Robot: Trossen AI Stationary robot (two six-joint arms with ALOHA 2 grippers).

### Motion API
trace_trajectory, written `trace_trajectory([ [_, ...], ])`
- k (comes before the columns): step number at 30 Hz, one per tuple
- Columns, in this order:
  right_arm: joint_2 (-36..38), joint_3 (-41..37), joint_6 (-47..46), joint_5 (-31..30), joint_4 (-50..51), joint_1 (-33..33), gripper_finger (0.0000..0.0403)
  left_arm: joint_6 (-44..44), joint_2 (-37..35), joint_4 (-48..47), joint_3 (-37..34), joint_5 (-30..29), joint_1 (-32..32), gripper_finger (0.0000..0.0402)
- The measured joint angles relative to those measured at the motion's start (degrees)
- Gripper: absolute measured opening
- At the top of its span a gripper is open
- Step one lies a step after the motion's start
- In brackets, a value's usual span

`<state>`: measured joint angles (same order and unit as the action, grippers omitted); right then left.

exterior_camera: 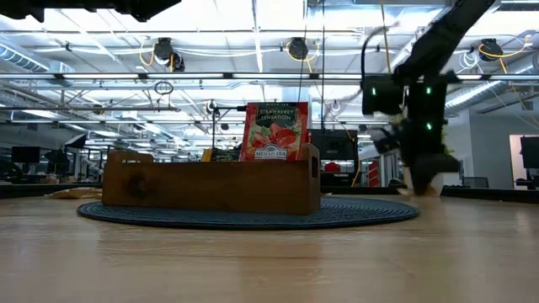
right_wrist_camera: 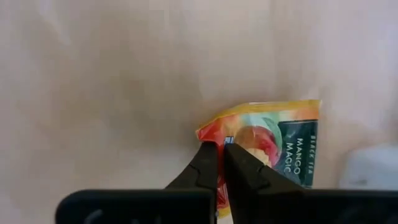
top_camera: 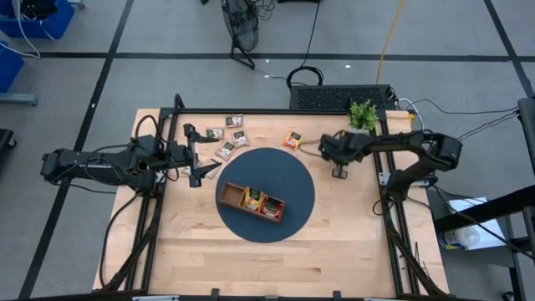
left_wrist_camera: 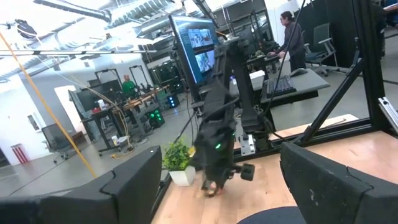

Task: Pick & Place Tea
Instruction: Put the yellow tea bag into the middle section of the wooden organizer

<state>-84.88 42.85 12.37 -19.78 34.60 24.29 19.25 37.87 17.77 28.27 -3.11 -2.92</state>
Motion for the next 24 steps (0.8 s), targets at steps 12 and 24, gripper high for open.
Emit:
trace_trajectory([
  [12, -0.1, 4.8, 7.6, -34.7, -24.1, -29.3, 0.0001, 0.0, 0.0, 0.0, 0.0, 0.0, 0.0, 0.0318],
  [24, -22.3, 5.6, 57.8, -42.4, -100.3, -37.0, 0.0, -7.2, 0.4, 4.0, 0.0, 0.6, 0.1, 0.0321],
])
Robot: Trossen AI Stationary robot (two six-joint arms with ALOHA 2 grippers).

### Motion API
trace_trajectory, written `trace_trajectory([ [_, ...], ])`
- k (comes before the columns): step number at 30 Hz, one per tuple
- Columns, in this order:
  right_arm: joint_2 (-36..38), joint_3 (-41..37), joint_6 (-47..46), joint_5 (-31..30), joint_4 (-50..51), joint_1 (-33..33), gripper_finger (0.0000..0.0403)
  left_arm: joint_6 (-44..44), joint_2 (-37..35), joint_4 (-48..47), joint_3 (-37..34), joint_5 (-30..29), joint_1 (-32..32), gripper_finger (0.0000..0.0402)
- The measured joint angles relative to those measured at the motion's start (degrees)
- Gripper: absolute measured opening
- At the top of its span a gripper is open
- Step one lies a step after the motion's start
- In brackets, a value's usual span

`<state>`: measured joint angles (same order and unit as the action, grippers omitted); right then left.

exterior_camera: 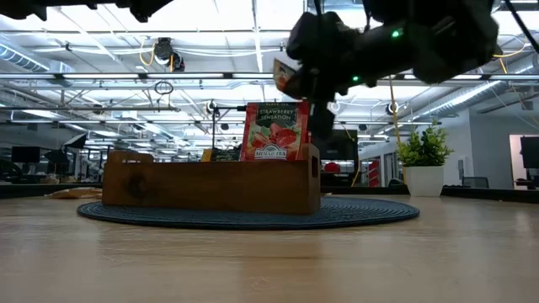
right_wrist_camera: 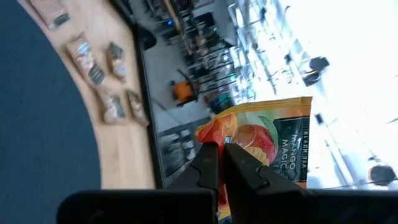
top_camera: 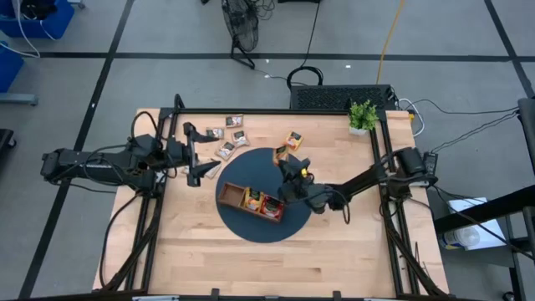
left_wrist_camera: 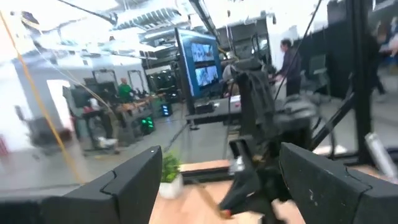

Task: Pick & Place Tea
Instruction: Put the yellow tea bag into the middle section of the wooden organizer

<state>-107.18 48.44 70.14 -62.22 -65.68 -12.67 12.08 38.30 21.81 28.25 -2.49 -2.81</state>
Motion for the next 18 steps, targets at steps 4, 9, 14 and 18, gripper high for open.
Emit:
trace_trajectory([
  [4, -3.2, 2.4, 2.7, 3.3, -2.3, 0.9, 0.0, -5.5, 0.3, 1.0, 0.0, 0.8, 0.1, 0.0316],
  [9, -3.7, 4.7, -1.7, 7.3, -0.7, 2.1, 0.0, -8.1, 0.3, 0.6, 0.0, 0.9, 0.1, 0.0319],
  [14, -3.7, 5.1, -3.0, 9.8, -0.6, 2.9, 0.0, -8.3, 0.8, -0.3, 0.0, 0.7, 0.1, 0.0327],
  [18, -3.7, 5.1, -3.8, 11.6, -0.5, 3.6, 0.0, -9.5, 3.0, -1.3, 0.0, 0.6, 0.0, 0.0326],
])
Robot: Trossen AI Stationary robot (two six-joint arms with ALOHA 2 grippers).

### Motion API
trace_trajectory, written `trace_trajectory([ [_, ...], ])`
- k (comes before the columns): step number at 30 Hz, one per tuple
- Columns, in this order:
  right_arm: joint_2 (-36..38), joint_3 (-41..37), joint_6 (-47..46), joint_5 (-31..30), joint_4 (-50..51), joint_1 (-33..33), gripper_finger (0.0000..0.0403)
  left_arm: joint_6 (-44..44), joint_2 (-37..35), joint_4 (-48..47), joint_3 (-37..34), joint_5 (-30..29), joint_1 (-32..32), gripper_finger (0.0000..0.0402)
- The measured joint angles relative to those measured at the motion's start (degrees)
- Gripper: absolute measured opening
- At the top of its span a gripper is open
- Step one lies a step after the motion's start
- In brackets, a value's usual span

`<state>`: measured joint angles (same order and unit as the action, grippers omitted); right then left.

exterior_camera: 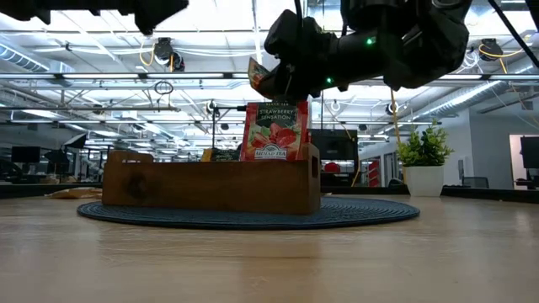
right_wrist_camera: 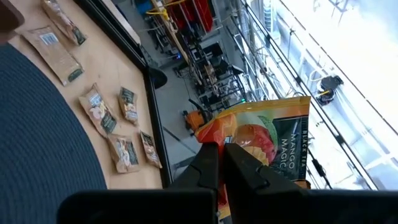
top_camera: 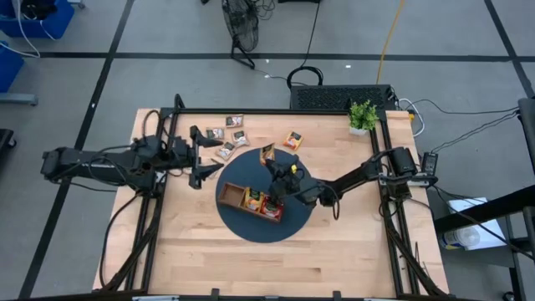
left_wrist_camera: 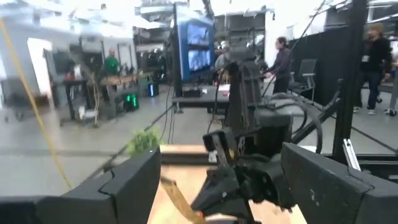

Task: Pick & Place Tea
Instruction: Put the yellow tea bag into the middle section of the wooden organizer

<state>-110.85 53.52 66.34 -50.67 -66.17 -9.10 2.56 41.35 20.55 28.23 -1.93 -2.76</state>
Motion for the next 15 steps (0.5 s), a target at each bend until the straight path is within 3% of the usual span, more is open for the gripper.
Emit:
trace_trajectory([
  [7, 0.0, 0.0, 0.3, 1.5, 0.4, 1.7, 0.0, -13.5, 16.1, 11.6, 0.0, -7.9, -2.8, 0.0312],
  [15, 0.0, 0.0, -1.2, 1.5, 1.6, 2.5, 0.0, -20.3, 31.7, 28.5, 0.3, -8.6, -6.2, 0.0316],
])
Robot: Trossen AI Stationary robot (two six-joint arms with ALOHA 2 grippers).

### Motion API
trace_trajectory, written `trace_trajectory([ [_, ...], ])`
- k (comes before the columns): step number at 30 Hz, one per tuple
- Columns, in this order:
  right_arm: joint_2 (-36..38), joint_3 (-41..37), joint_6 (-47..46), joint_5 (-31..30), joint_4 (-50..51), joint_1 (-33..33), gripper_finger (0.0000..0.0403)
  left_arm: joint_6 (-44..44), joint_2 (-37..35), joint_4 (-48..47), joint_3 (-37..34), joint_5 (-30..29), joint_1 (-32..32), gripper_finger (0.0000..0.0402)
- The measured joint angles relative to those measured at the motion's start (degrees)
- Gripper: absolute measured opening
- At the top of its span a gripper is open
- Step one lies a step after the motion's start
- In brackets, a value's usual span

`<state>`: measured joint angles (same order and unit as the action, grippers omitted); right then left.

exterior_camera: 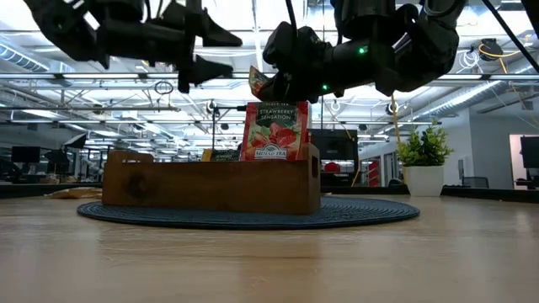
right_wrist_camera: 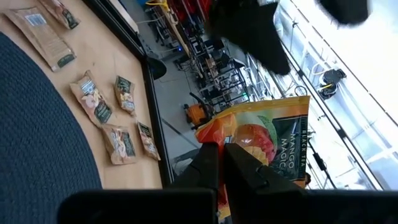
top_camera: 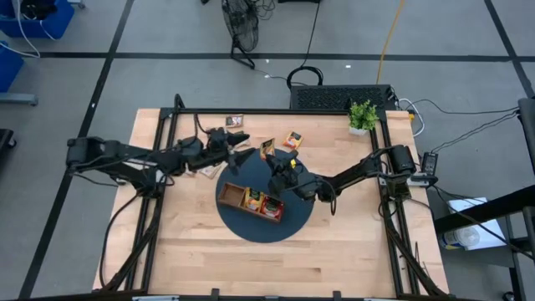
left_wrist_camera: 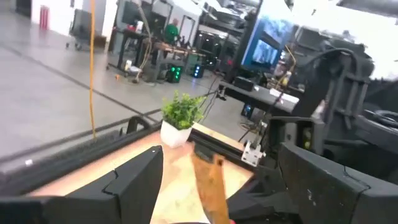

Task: Pick & Place Tea
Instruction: Put the yellow tea bag into the middle section of the wooden organizer

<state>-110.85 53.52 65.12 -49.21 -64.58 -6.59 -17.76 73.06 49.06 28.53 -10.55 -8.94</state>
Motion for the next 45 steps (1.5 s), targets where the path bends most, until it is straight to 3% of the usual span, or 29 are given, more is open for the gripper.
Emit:
trace_trajectory([
  [10, 0.0, 0.0, 0.0, 2.2, 0.8, 0.2, 0.0, -14.2, 4.5, 1.6, 0.0, 0.0, -1.4, 0.0298],
  [16, 0.0, 0.0, -0.2, 3.0, 1.6, 0.3, 0.0, -17.1, 5.4, 1.0, 0.6, 2.2, -1.0, 0.0287],
  [26, 0.0, 0.0, -0.9, 3.0, 2.8, 0.3, 0.0, -9.9, 5.4, -16.8, 10.7, 3.0, 1.8, 0.0285],
  [34, 0.0, 0.0, -0.1, 2.9, 2.8, 0.3, 0.0, -7.9, 5.4, -20.5, 11.3, 1.5, 1.8, 0.028],
  [40, 0.0, 0.0, -0.1, 2.8, 2.8, 0.3, 0.0, -5.5, 5.4, -20.7, 11.3, 1.5, 1.7, 0.0226],
  [45, 0.0, 0.0, -1.1, 2.8, 2.8, 0.3, 0.0, -3.2, 5.4, -20.4, 11.3, 1.5, 0.3, 0.0126],
])
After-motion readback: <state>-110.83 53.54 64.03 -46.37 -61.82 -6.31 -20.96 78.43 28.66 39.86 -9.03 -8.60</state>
